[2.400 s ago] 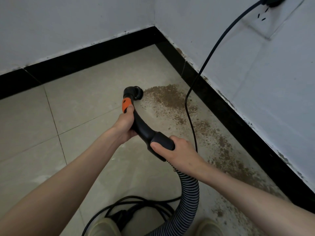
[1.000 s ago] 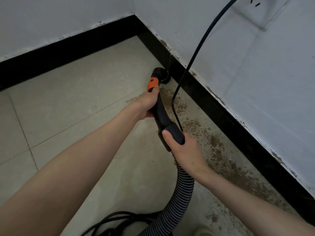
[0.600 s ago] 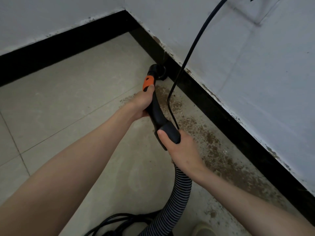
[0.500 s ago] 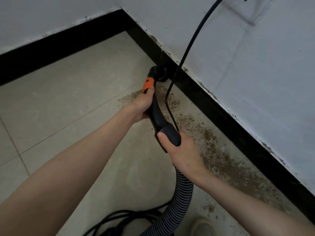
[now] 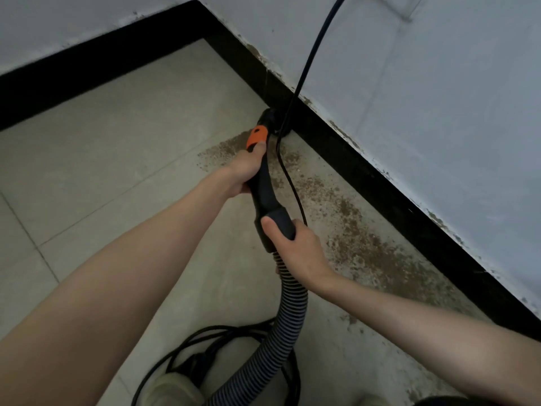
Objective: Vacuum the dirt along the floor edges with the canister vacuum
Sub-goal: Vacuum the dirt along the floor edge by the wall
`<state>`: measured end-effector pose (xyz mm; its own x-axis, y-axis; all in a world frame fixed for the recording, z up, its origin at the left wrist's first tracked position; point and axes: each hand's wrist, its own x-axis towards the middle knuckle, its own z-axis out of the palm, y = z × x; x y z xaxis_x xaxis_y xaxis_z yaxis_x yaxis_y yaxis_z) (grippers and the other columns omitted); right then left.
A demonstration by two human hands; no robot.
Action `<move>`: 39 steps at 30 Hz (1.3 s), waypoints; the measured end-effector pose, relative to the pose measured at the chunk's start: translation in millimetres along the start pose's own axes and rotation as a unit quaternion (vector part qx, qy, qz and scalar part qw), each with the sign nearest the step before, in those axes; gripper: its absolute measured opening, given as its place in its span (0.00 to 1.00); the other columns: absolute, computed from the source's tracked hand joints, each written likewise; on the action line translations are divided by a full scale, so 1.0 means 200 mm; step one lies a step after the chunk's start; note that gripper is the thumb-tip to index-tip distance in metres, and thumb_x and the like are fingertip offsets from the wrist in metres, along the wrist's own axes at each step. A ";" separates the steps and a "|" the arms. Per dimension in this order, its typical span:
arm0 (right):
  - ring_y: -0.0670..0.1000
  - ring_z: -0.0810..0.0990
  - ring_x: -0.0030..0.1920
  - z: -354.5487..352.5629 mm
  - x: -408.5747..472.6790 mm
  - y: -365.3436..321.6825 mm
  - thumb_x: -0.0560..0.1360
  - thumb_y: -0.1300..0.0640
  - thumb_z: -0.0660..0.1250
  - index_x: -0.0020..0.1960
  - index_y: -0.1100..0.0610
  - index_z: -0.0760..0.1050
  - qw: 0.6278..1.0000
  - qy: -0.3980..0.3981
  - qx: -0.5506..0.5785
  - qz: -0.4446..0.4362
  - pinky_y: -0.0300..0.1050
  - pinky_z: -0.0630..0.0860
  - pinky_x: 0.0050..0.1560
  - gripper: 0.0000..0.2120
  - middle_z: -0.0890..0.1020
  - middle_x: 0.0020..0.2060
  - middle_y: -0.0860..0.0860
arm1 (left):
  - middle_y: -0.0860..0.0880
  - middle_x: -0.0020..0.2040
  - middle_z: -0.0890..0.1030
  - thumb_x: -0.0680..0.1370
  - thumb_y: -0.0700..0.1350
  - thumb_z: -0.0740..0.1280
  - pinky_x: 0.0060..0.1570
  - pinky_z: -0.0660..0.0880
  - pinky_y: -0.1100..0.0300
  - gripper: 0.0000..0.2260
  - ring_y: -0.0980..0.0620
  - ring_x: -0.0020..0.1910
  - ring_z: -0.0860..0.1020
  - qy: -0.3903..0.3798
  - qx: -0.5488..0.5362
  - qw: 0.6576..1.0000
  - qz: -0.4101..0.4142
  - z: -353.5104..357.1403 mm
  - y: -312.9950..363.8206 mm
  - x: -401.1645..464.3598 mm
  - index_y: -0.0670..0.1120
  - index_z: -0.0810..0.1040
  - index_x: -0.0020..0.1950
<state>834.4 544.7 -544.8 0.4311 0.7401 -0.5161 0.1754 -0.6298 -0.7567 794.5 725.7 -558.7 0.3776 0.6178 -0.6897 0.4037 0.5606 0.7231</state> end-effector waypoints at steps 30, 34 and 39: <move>0.47 0.80 0.38 -0.18 -0.10 0.04 0.58 0.24 0.61 0.43 0.49 0.74 0.966 -0.171 -0.085 -0.174 0.42 0.74 0.33 0.30 0.80 0.39 0.47 | 0.40 0.67 0.73 0.81 0.60 0.56 0.45 0.74 0.50 0.30 0.42 0.61 0.75 0.208 -0.303 0.929 -0.051 -0.11 -0.34 -0.60 0.40 0.62 0.73; 0.47 0.81 0.37 -0.24 -0.06 0.13 0.58 0.24 0.63 0.42 0.50 0.77 0.971 -0.163 -0.067 -0.164 0.43 0.75 0.33 0.31 0.81 0.37 0.48 | 0.41 0.62 0.73 0.80 0.61 0.55 0.49 0.73 0.49 0.30 0.42 0.56 0.75 0.194 -0.312 0.929 -0.049 -0.02 -0.37 -0.55 0.41 0.60 0.74; 0.45 0.80 0.36 -0.23 -0.03 0.15 0.58 0.24 0.63 0.41 0.48 0.77 0.976 -0.143 -0.057 -0.156 0.40 0.71 0.32 0.29 0.81 0.37 0.46 | 0.40 0.65 0.73 0.80 0.62 0.55 0.51 0.72 0.49 0.31 0.42 0.59 0.74 0.177 -0.298 0.937 -0.045 0.00 -0.34 -0.49 0.41 0.59 0.75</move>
<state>878.5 510.8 -544.9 0.0788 0.9250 -0.3718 0.3621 -0.3741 -0.8538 729.6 626.8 -539.6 0.0220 0.6383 -0.7695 -0.1572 0.7623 0.6278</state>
